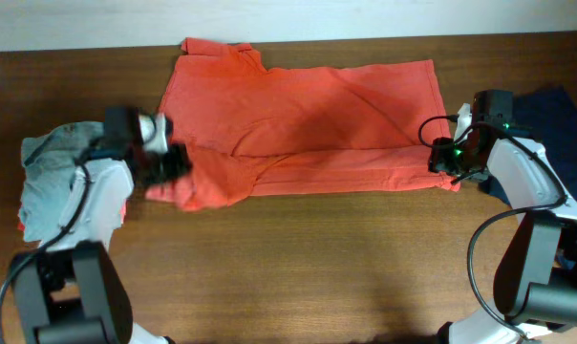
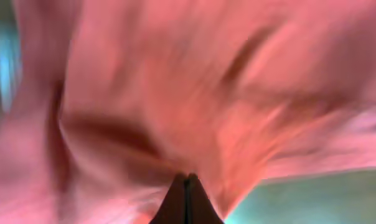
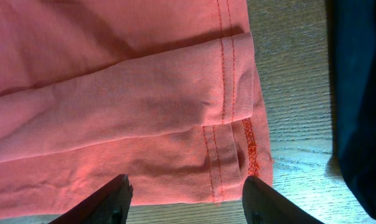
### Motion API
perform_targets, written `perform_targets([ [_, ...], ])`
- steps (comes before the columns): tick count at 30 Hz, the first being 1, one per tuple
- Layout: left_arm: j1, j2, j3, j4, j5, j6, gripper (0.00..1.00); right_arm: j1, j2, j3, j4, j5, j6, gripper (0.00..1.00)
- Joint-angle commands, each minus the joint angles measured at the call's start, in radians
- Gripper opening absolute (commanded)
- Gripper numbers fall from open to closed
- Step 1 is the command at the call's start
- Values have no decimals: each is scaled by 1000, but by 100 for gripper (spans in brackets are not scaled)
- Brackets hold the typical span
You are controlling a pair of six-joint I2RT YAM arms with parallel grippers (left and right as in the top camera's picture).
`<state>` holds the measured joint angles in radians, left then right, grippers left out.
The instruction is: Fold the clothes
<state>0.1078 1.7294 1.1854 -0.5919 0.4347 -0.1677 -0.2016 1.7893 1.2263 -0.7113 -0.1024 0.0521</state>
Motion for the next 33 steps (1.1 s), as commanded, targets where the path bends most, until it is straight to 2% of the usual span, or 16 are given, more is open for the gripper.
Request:
perform_targets([
  [1, 3, -77, 118, 145, 81, -24, 0, 4, 3, 0, -3, 13, 5, 62],
  [3, 3, -75, 123, 268, 37, -61, 1, 4, 3, 0, -4, 13, 5, 62],
  [4, 3, -72, 123, 315, 8, -78, 5, 4, 3, 0, -4, 13, 5, 62],
  [5, 1, -67, 123, 351, -23, -91, 19, 4, 3, 0, -5, 13, 5, 62],
  [8, -10, -51, 123, 378, -39, -94, 55, 4, 3, 0, -10, 13, 5, 62],
  [9, -15, -46, 123, 364, -39, -94, 63, 4, 3, 0, -10, 13, 5, 62],
  [10, -21, -42, 123, 339, -39, -93, 66, 4, 3, 0, -10, 13, 5, 62],
  [16, -34, -33, 122, 116, -60, -54, 68, 4, 3, 0, -10, 13, 5, 62],
  [22, -34, -25, 122, -79, -236, -51, 68, 4, 3, 0, -10, 13, 5, 62],
  [25, -34, 1, 120, -109, -310, -45, 65, 4, 3, 0, -9, 14, 5, 62],
  [28, -38, 69, 120, -100, -309, -38, 57, 4, 3, 0, -7, 44, 5, 62],
  [33, -54, 174, 120, -98, -301, -13, 55, 4, 3, 0, -7, 89, 3, 62],
])
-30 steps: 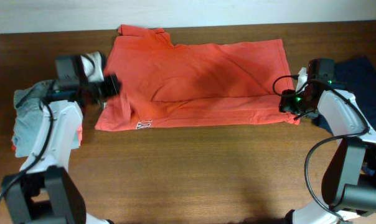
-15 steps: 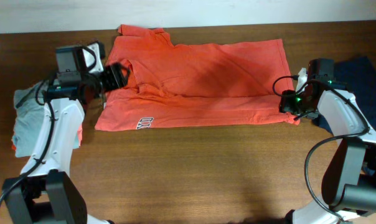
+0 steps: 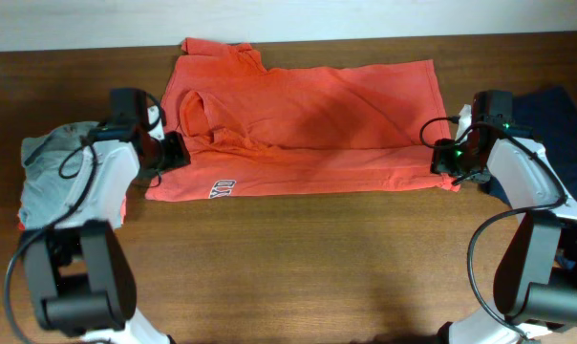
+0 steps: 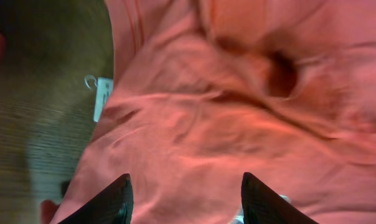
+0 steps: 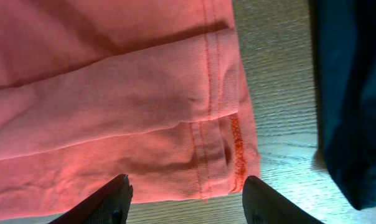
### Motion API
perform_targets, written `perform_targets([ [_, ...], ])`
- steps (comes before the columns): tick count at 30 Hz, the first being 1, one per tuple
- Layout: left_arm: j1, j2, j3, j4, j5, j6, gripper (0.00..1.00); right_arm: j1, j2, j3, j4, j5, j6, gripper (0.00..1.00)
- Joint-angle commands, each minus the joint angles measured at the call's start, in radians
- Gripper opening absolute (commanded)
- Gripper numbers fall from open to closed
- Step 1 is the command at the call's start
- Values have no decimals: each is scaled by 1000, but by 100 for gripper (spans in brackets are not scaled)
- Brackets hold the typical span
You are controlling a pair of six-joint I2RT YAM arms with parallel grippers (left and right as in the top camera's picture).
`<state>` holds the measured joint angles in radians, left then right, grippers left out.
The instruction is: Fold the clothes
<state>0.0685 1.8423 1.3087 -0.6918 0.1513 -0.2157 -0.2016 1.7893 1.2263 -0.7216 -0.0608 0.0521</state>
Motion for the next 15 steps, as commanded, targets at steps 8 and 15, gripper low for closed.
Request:
perform_targets([
  [8, -17, 133, -3, 3, -18, 34, 56, 4, 24, 0, 29, 47, -45, 45],
  [15, -16, 140, -3, 3, -18, 34, 56, 4, 109, 0, 103, 47, -45, 50],
])
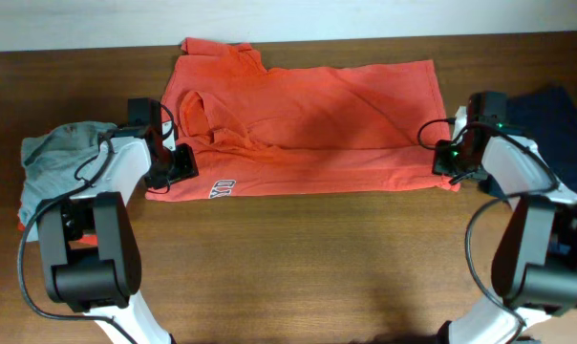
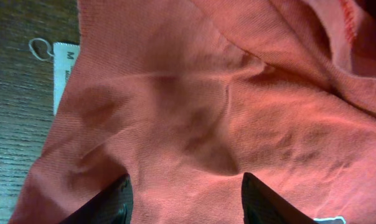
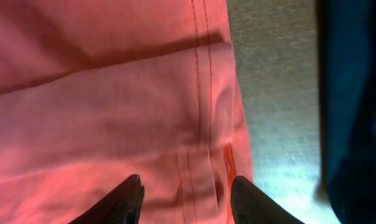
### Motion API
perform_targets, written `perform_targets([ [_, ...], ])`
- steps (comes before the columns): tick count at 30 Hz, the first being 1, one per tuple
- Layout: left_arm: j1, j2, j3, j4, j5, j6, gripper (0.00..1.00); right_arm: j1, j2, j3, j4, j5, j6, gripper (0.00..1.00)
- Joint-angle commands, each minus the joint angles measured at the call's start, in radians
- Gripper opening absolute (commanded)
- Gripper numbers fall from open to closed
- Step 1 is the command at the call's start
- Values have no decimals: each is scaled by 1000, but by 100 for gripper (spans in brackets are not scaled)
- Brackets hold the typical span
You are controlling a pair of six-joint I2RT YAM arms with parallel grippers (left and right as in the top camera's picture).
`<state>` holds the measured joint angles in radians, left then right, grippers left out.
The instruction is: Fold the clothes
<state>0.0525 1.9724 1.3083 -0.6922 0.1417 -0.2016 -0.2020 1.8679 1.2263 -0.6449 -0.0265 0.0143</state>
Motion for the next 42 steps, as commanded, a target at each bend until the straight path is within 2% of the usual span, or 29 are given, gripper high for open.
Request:
perform_targets([
  [1, 0, 10, -3, 3, -8, 20, 56, 5, 37, 0, 42, 11, -7, 50],
  [8, 0, 10, -3, 4, -8, 20, 56, 5, 60, 0, 106, 13, -7, 50],
  [13, 0, 10, -3, 4, -8, 20, 56, 5, 74, 0, 106, 13, -7, 45],
  [34, 0, 10, -3, 16, -8, 20, 56, 3, 97, 10, 122, 56, -6, 47],
  [37, 0, 10, -3, 24, -8, 20, 56, 3, 97, 10, 121, 40, -6, 38],
  [41, 0, 10, -3, 26, -8, 20, 56, 4, 97, 10, 121, 31, -6, 11],
  [42, 0, 10, -3, 26, -8, 20, 56, 4, 97, 10, 121, 31, -6, 7],
])
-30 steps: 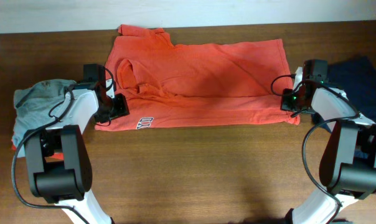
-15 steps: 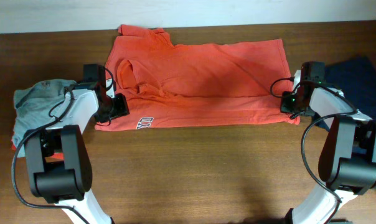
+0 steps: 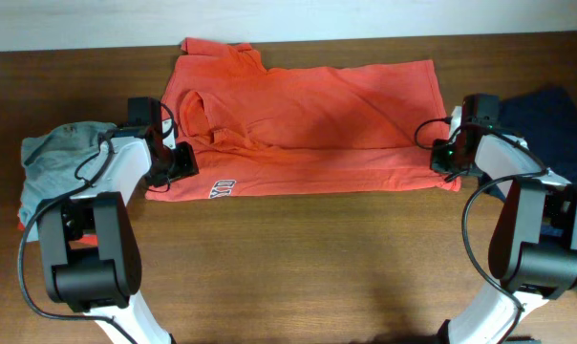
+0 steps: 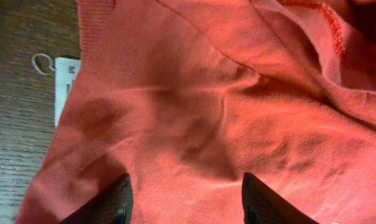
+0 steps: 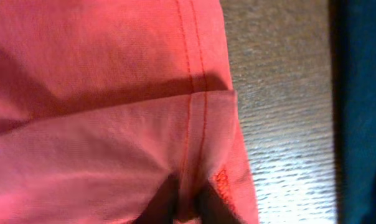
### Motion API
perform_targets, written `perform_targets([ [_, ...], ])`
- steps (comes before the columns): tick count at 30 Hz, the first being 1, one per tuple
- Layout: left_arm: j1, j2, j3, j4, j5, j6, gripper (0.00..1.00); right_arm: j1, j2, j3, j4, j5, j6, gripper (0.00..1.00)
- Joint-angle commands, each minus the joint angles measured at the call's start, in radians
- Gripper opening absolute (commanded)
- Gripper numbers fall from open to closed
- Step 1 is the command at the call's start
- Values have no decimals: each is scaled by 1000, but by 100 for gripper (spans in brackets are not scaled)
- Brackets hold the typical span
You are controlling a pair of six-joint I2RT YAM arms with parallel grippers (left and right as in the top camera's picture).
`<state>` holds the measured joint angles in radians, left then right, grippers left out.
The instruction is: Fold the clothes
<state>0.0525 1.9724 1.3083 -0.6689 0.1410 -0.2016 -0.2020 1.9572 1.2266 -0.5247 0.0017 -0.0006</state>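
An orange shirt (image 3: 308,105) lies spread across the back of the wooden table, its front edge folded over so a white print shows at the left. My left gripper (image 3: 181,162) stands open over the shirt's left end; in the left wrist view the orange fabric (image 4: 194,118) lies flat between its spread fingers (image 4: 110,202), with a white label (image 4: 65,87) beside it. At the shirt's right end my right gripper (image 3: 443,158) is shut on the stitched hem fold (image 5: 197,124), its fingertips (image 5: 166,202) pinched together on the cloth.
A grey garment (image 3: 54,167) is bunched at the left of the table (image 3: 298,258), close to my left arm. A dark blue garment (image 3: 556,110) lies at the right, just past the orange hem, and also shows as dark blue cloth (image 5: 362,93) in the right wrist view.
My right gripper, open over the right hem before, has shut on the hem fold. The left gripper stays open in nearly the same spot on the shirt's left end.
At first my left gripper was shut on bunched orange cloth at the front left, with the right open over the hem. Then the left stood open and the shirt's left end lay flat, print showing. It then sat closer to the cloth. Now the right has shut on the hem.
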Motion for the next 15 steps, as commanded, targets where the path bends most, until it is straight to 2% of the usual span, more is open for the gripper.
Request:
perform_targets([
  [1, 0, 10, -3, 2, -7, 20, 56, 3, 7, 10, 1, 3, 9, 4],
  [8, 0, 10, -3, 3, -7, 20, 56, 3, -24, 19, 2, 3, 17, 4],
  [15, 0, 10, -3, 2, -7, 20, 56, 3, -42, 108, -1, 3, 31, 4],
])
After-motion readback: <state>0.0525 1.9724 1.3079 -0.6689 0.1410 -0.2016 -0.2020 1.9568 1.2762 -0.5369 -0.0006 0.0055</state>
